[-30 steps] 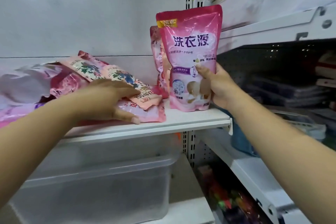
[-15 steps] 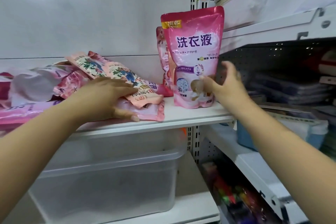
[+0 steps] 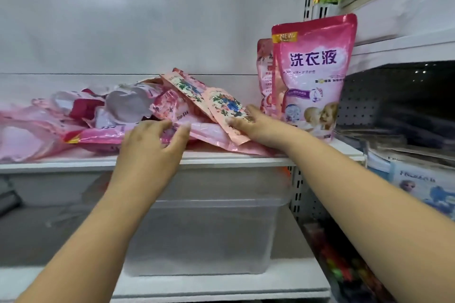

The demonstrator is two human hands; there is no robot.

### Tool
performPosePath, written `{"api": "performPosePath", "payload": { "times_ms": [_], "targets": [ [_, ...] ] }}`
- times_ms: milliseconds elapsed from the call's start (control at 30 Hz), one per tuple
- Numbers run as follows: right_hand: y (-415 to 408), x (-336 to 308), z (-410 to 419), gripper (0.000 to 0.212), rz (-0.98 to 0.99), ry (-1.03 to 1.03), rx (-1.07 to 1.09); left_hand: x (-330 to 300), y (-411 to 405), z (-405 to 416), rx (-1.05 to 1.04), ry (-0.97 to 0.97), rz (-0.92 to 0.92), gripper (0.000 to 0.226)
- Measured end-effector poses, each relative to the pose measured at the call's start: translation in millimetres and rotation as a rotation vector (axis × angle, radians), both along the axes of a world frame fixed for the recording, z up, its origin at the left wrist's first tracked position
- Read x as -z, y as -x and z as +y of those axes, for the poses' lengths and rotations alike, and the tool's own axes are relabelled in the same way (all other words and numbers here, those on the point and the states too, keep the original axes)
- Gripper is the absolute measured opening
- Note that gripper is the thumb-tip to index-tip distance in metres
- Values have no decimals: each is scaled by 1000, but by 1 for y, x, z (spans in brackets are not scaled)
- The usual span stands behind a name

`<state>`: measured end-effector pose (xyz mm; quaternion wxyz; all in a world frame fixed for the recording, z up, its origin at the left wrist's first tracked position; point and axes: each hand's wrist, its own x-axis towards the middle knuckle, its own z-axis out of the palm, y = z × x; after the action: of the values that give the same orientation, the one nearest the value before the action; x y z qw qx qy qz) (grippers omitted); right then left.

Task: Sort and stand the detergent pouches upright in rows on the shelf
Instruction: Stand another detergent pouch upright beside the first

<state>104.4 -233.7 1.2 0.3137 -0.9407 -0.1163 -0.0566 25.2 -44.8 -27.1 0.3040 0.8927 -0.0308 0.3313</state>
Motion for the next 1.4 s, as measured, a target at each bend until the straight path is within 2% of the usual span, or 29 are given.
{"api": "performPosePath", "payload": {
  "times_ms": [133,233,300,367,467,500,567,667,733,833,900,1000,1067,1167,1267,1300,1400],
  "targets": [
    [-20,-7,8,71,-10,-92,30,-10,3,-4,89,369,280,41],
    [-26,-7,16,52,25,-144,-17,-21,-15,-10,128,513,315,53],
    [-31,-4,21,63,69,-95,-65,-27,-24,-16,112,542,307,51],
    [-33,-1,25,66,61,-104,-113,-28,-31,-22,84,569,296,65],
    [-32,3,23,33,15,-276,-245,-27,-35,-36,181,778,279,106],
    [-31,4,22,28,18,-340,-277,-27,-38,-41,208,862,261,114],
    [-29,7,21,29,32,-467,-290,-28,-41,-51,280,1020,206,105],
    [-27,5,18,38,11,-638,-286,-21,-49,-64,327,1209,105,59],
    [-29,4,14,35,-2,-666,-290,-18,-49,-67,325,1242,62,48],
    [-34,2,13,9,15,-807,-269,-25,-49,-67,351,1204,-92,55],
    [-37,-2,21,20,-47,-839,-269,-35,-47,-66,407,1094,-200,54],
    [-40,-15,34,79,-28,-838,-291,-60,-48,-57,415,937,-284,52],
    [-44,-30,39,103,44,-820,-323,-79,-53,-44,398,862,-315,50],
    [-52,-57,49,103,-2,-816,-319,-107,-62,-19,372,866,-331,58],
    [-59,-80,68,81,-53,-851,-332,-135,-73,17,331,911,-328,54],
    [-59,-85,79,80,-53,-859,-355,-142,-79,32,309,907,-321,53],
    [-73,-85,120,95,9,-938,-418,-145,-99,78,213,901,-204,53]
  ]
}}
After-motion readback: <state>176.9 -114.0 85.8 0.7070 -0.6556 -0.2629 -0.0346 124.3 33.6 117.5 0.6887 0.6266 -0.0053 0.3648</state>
